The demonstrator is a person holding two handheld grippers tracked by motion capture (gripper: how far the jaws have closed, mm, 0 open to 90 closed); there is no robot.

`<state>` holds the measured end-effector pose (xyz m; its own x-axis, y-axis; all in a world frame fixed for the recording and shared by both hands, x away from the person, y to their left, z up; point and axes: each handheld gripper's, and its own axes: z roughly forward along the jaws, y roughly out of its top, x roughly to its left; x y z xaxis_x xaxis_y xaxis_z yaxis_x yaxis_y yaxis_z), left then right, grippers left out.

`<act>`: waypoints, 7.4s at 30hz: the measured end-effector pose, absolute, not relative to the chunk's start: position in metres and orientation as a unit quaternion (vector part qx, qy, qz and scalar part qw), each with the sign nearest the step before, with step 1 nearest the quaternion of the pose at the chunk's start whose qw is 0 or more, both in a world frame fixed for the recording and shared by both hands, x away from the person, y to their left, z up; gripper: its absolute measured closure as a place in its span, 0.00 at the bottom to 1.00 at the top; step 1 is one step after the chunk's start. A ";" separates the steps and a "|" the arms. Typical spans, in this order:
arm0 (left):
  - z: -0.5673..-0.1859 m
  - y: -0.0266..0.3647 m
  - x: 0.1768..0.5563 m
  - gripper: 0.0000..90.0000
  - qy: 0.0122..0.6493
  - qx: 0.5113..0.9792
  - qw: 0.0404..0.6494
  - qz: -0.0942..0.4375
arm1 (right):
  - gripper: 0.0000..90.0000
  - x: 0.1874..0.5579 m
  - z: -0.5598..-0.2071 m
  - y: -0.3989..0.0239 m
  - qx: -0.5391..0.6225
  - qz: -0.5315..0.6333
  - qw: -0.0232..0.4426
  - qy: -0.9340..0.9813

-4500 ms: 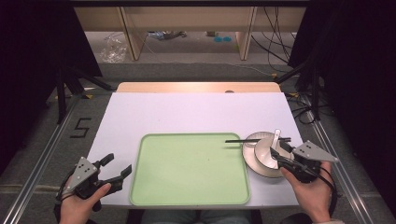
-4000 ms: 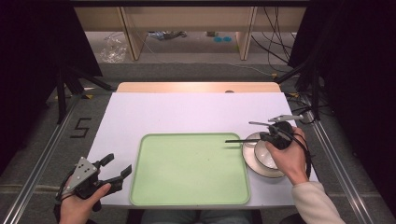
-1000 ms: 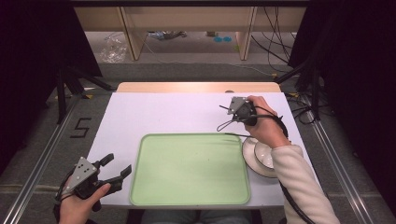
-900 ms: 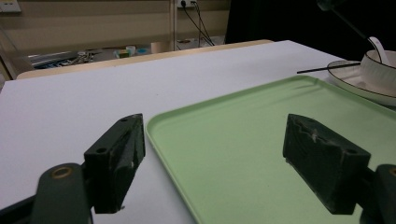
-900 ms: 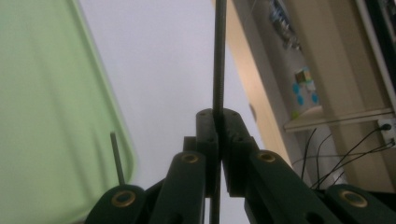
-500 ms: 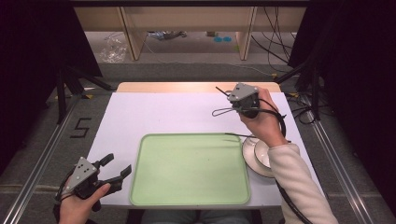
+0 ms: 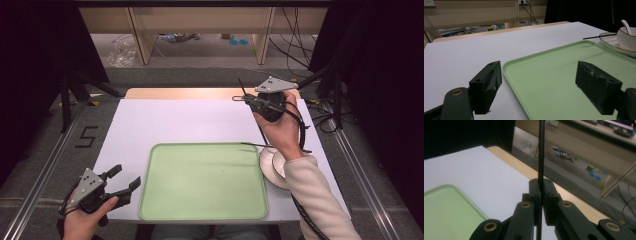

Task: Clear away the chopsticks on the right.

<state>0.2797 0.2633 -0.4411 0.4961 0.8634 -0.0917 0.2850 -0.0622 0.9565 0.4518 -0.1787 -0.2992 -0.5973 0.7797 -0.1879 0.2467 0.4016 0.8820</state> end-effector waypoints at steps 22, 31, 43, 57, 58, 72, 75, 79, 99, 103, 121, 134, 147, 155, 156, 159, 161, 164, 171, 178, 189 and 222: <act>-0.441 0.263 0.279 0.24 0.424 0.677 0.538 0.269 | 0.98 0.451 -0.316 -0.168 0.569 0.388 0.123 0.715; -0.441 0.263 0.279 0.24 0.424 0.677 0.538 0.269 | 0.98 0.451 -0.325 -0.159 0.622 0.337 0.064 0.704; -0.441 0.263 0.279 0.24 0.424 0.677 0.539 0.268 | 0.98 0.457 -0.356 -0.150 0.649 0.259 0.021 0.715; -0.441 0.263 0.280 0.24 0.423 0.678 0.539 0.267 | 0.98 0.466 -0.397 -0.145 0.679 0.183 -0.024 0.711; -0.441 0.263 0.280 0.24 0.423 0.678 0.539 0.267 | 0.98 0.467 -0.400 -0.146 0.670 0.184 -0.020 0.719; -0.441 0.263 0.280 0.24 0.423 0.678 0.539 0.266 | 0.98 0.467 -0.411 -0.137 0.694 0.151 -0.042 0.703; -0.441 0.263 0.280 0.24 0.422 0.678 0.539 0.266 | 0.98 0.468 -0.415 -0.138 0.686 0.154 -0.035 0.710; -0.441 0.263 0.280 0.24 0.422 0.678 0.539 0.266 | 0.98 0.468 -0.419 -0.135 0.696 0.147 -0.040 0.702; -0.441 0.263 0.280 0.24 0.423 0.678 0.539 0.266 | 0.98 0.471 -0.435 -0.133 0.703 0.123 -0.040 0.700; -0.441 0.263 0.280 0.24 0.423 0.678 0.539 0.266 | 0.97 0.471 -0.439 -0.133 0.697 0.115 -0.036 0.707; -0.441 0.263 0.280 0.24 0.422 0.679 0.539 0.266 | 0.76 0.469 -0.389 -0.148 0.418 0.174 0.136 0.881; -0.441 0.263 0.280 0.24 0.423 0.678 0.539 0.266 | 0.74 0.484 -0.424 -0.168 0.097 0.006 0.205 0.974; -0.441 0.263 0.280 0.24 0.421 0.679 0.539 0.266 | 0.89 0.491 -0.439 -0.175 0.112 0.002 0.197 0.974; -0.441 0.263 0.280 0.24 0.422 0.679 0.539 0.266 | 0.97 0.489 -0.438 -0.175 0.095 0.008 0.210 0.973; -0.441 0.263 0.280 0.24 0.421 0.679 0.539 0.266 | 0.97 0.489 -0.436 -0.174 0.090 0.009 0.213 0.973; -0.441 0.263 0.279 0.24 0.421 0.680 0.538 0.266 | 0.97 0.488 -0.430 -0.172 0.083 0.018 0.229 0.970; -0.441 0.263 0.280 0.24 0.422 0.679 0.539 0.266 | 0.97 0.487 -0.426 -0.171 0.084 0.026 0.238 0.967; -0.442 0.262 0.280 0.24 0.420 0.678 0.541 0.266 | 0.97 0.485 -0.418 -0.170 0.089 0.041 0.259 0.961; -0.442 0.263 0.280 0.24 0.422 0.678 0.540 0.265 | 0.98 0.481 -0.399 -0.166 0.102 0.083 0.292 0.947; -0.442 0.263 0.280 0.24 0.422 0.678 0.540 0.265 | 0.98 0.478 -0.385 -0.165 0.104 0.116 0.308 0.939; -0.441 0.263 0.280 0.24 0.423 0.677 0.540 0.266 | 0.98 0.473 -0.365 -0.164 0.117 0.174 0.333 0.919; -0.441 0.263 0.279 0.24 0.423 0.677 0.540 0.267 | 0.98 0.458 -0.322 -0.175 0.276 0.419 0.293 0.814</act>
